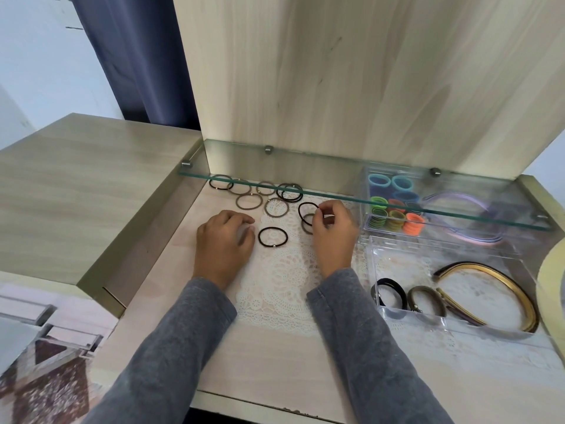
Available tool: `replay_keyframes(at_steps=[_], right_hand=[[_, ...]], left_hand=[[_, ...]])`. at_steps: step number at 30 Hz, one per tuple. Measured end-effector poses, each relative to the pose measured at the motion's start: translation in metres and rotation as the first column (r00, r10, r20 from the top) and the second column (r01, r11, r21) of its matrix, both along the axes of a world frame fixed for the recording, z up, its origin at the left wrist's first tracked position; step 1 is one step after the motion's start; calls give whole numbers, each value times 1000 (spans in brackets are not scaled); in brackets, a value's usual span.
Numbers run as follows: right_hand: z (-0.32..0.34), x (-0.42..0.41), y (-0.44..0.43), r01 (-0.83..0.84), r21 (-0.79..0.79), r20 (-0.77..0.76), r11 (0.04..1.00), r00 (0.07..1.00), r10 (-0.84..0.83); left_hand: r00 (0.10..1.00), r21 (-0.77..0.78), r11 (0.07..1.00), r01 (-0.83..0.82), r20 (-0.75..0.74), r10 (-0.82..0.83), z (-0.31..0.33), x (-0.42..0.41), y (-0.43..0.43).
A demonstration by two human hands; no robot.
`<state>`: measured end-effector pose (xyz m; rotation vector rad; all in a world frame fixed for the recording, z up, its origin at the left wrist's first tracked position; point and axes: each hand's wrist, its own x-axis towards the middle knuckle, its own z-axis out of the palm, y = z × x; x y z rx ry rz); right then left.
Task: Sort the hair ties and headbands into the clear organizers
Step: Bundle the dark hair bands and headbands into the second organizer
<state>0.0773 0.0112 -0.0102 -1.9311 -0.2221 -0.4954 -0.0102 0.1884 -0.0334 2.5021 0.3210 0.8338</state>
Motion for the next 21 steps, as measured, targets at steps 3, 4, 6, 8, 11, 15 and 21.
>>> replay_keyframes(at_steps=[3,4,6,8,11,15,21], right_hand=[[-1,-8,-2,-89,23,21,996,996,89],[-1,-11,-3,-120,14,31,993,992,119],[-2,-16,-2,-182,-24,77,983,980,183],[-2,-20,-1,-258,-77,135,963,954,266],[0,-25,-1,-343,-211,169,915,909,380],[-1,-28,-2,-384,-365,146,848,876,460],[-1,-29,0,-413,-444,109,795,856,505]], left_hand=[[1000,3,1000,-3,-13,3,-1,1,2],[1000,-3,1000,2,-14,-2,-2,1,1],[1000,-23,1000,11,-8,-11,-2,1,1],[1000,-26,999,21,2,-21,-3,1,0],[1000,-32,999,30,-7,-31,0,1,-1],[999,-19,999,40,-32,-40,3,-1,-4],[999,11,1000,-1,-37,2,0,0,-2]])
